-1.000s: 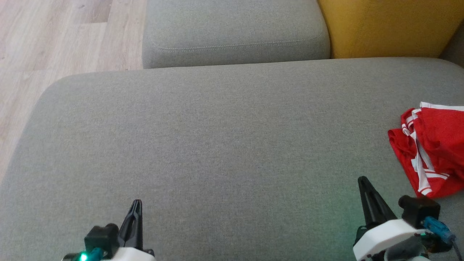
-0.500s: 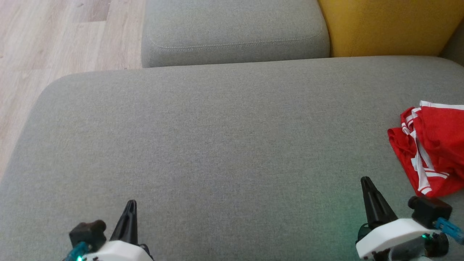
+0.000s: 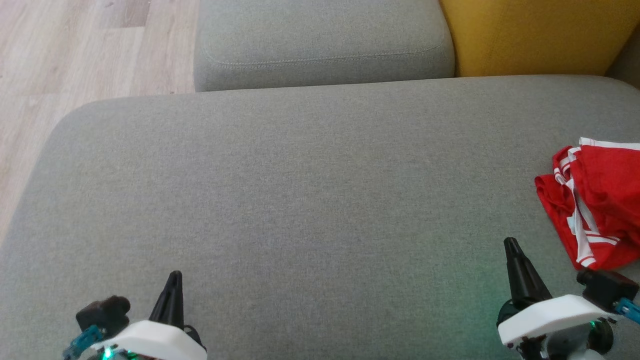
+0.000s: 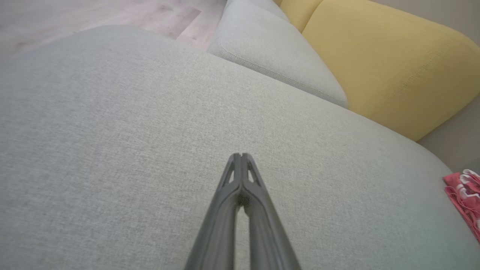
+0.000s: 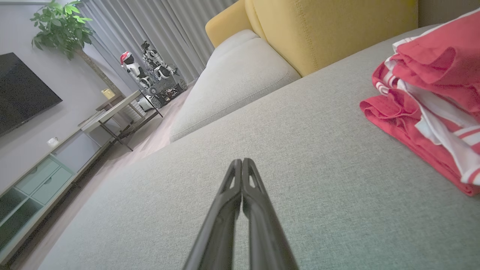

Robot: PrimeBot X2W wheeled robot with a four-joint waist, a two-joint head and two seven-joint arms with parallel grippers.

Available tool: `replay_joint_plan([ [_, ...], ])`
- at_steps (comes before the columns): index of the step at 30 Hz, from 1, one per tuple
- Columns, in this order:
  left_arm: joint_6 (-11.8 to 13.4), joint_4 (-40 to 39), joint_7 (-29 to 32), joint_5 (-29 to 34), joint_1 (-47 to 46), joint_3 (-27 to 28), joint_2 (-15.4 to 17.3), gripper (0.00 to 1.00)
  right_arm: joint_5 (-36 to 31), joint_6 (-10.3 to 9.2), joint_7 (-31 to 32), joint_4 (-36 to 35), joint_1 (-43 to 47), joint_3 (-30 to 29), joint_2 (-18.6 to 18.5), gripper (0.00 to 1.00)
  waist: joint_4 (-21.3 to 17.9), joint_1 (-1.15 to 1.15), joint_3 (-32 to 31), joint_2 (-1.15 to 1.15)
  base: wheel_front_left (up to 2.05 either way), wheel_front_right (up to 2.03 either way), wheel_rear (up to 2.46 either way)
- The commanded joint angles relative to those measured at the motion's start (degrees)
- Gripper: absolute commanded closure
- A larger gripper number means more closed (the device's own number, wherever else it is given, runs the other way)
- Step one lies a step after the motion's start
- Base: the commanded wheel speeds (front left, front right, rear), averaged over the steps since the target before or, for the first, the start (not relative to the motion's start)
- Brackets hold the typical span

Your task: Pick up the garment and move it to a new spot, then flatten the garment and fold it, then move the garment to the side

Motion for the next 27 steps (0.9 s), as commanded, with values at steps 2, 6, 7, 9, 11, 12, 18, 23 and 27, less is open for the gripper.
replay_joint_plan([
  [2,-1.1,-1.4,0.5,-2.2,-3.4,1.9,0.2,1.00,2.7,-0.01,0.1,-1.5,-3.4,-0.2,-1.0,1.00,0.0,0.00,0.1,0.00,0.00,0.00,0.00],
  [6,-1.8,-1.2,1.1,-4.6,-3.8,2.8,-0.2,1.00,5.4,-0.02,0.2,-1.1,-3.7,-0.4,-1.0,1.00,0.0,0.00,0.1,0.00,0.00,0.00,0.00],
  [7,-2.0,-1.1,1.3,-5.2,-3.9,3.0,-0.2,1.00,6.1,-0.02,0.2,-1.0,-3.8,-0.5,-1.0,1.00,-0.1,0.00,0.2,0.00,0.00,0.00,0.00],
  [9,-2.4,-1.0,1.5,-6.4,-4.1,3.4,-0.4,1.00,7.5,-0.02,0.3,-0.9,-4.0,-0.5,-1.1,1.00,-0.1,0.00,0.2,0.00,0.00,0.00,0.00],
  [11,-2.7,-0.8,1.8,-7.6,-4.3,3.8,-0.6,1.00,8.8,-0.02,0.3,-0.7,-4.2,-0.6,-1.1,1.00,-0.1,0.00,0.2,0.00,0.00,0.00,0.00],
  [12,-2.9,-0.8,2.0,-8.2,-4.4,4.0,-0.7,1.00,9.5,-0.02,0.3,-0.6,-4.3,-0.7,-1.1,1.00,-0.1,0.00,0.3,0.00,0.00,0.00,0.00],
  [18,-4.0,-0.4,2.8,-11.8,-5.0,5.3,-1.2,1.00,13.6,-0.02,0.5,-0.1,-4.9,-1.0,-1.2,1.00,-0.1,0.00,0.4,0.00,0.00,0.00,0.00],
  [23,-4.9,0.0,3.6,-14.8,-5.5,6.4,-1.6,1.00,17.0,-0.02,0.6,0.4,-5.3,-1.2,-1.3,1.00,-0.2,0.00,0.5,0.00,0.00,0.00,0.00],
  [27,-5.6,0.3,4.2,-17.2,-5.9,7.3,-2.0,1.00,19.7,-0.03,0.7,0.7,-5.7,-1.4,-1.3,1.00,-0.2,0.00,0.6,0.00,0.00,0.00,0.00],
])
